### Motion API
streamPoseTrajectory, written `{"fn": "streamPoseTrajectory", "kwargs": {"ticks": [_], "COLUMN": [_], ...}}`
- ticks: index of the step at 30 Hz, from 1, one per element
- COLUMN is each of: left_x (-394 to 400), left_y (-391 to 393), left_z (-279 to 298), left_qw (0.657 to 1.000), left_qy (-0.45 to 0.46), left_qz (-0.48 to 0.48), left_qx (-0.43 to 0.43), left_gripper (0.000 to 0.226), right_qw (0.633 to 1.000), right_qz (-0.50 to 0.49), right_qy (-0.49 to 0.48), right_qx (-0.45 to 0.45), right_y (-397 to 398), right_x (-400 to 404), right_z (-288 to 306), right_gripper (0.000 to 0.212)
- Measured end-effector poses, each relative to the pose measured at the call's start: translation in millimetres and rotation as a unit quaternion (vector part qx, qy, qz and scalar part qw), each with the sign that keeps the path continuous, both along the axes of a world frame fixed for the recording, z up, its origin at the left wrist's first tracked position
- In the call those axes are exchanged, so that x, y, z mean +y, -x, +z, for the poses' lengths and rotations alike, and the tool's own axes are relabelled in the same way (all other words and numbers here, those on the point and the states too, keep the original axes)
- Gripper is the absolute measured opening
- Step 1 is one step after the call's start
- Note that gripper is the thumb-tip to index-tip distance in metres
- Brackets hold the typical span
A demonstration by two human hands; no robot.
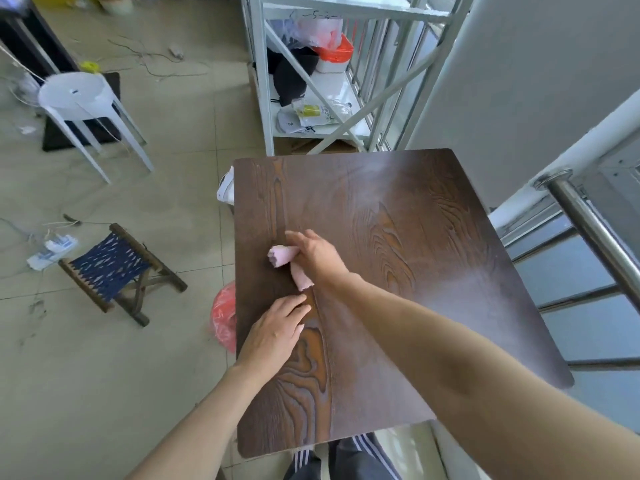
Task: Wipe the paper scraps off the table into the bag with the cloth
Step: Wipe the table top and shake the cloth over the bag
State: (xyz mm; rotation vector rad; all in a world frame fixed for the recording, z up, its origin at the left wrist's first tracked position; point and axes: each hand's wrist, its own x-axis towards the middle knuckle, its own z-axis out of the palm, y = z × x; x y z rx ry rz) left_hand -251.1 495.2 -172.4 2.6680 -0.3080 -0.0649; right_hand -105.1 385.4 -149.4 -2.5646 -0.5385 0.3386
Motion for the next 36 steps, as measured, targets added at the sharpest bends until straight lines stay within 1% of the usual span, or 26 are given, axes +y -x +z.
{"fn": "streamPoseTrajectory", "kwargs": {"ticks": [1, 3, 5, 7, 9, 15, 18, 20, 22, 24, 26, 28, 30, 31, 34, 36], "left_x": [2.3, 7.4, 14.0, 21.2, 26.2, 27.9, 28.2, 29.9, 30.6, 30.1, 31.0, 36.5, 46.5, 52.4, 67.5, 73.6], "left_y": [1.6, 6.5, 14.6, 24.7, 35.0, 45.2, 44.7, 45.8, 46.5, 46.2, 44.6, 41.3, 37.9, 36.0, 26.4, 14.7], "left_z": [1.2, 3.7, 4.9, 3.7, 0.9, -5.6, -1.7, -3.8, -2.5, 1.6, 5.7, 6.6, 3.8, 3.8, 16.7, 26.1], "left_qw": [1.000, 1.000, 1.000, 0.999, 0.999, 0.998, 0.999, 0.998, 0.997, 0.995, 0.992, 0.990, 0.983, 0.976, 0.958, 0.945], "left_qy": [0.005, 0.019, 0.028, 0.032, 0.035, 0.039, 0.032, 0.050, 0.077, 0.099, 0.120, 0.122, 0.118, 0.121, 0.124, 0.146], "left_qz": [0.005, 0.013, 0.013, 0.007, -0.002, 0.001, -0.004, 0.011, 0.020, 0.018, 0.032, 0.070, 0.128, 0.161, 0.236, 0.267], "left_qx": [0.001, 0.000, -0.006, -0.016, -0.027, -0.045, -0.039, -0.023, -0.012, -0.018, -0.022, -0.030, -0.061, -0.077, -0.103, -0.116], "left_gripper": [0.034, 0.034, 0.034, 0.033, 0.034, 0.039, 0.039, 0.041, 0.045, 0.046, 0.038, 0.027, 0.017, 0.012, 0.007, 0.007], "right_qw": [0.999, 0.991, 0.976, 0.967, 0.965, 0.979, 0.986, 0.987, 0.984, 0.974, 0.962, 0.946, 0.933, 0.924, 0.896, 0.883], "right_qz": [-0.030, -0.112, -0.179, -0.218, -0.227, -0.176, -0.159, -0.154, -0.165, -0.184, -0.176, -0.165, -0.177, -0.196, -0.245, -0.262], "right_qy": [-0.008, -0.007, 0.036, 0.085, 0.102, 0.049, 0.005, -0.029, -0.060, -0.109, -0.157, -0.207, -0.244, -0.259, -0.293, -0.304], "right_qx": [-0.012, -0.074, -0.120, -0.100, -0.087, -0.091, -0.058, -0.021, 0.013, 0.074, 0.137, 0.185, 0.195, 0.202, 0.228, 0.245], "right_y": [-6.4, -16.5, -18.4, -10.6, 5.8, 50.1, 62.9, 68.7, 70.9, 67.7, 60.7, 55.5, 52.3, 51.0, 42.8, 38.0], "right_x": [-13.2, -45.7, -75.9, -85.7, -71.5, 30.8, 69.9, 91.4, 108.2, 117.4, 120.0, 117.0, 113.0, 110.7, 103.4, 97.9], "right_z": [3.7, 6.6, 2.9, -3.1, -10.9, -16.0, -8.4, -5.3, -3.3, -0.1, 4.3, 8.9, 11.8, 12.5, 12.0, 12.0], "right_gripper": [0.045, 0.034, 0.024, 0.028, 0.030, 0.024, 0.023, 0.020, 0.022, 0.026, 0.024, 0.009, 0.031, 0.035, 0.024, 0.020]}}
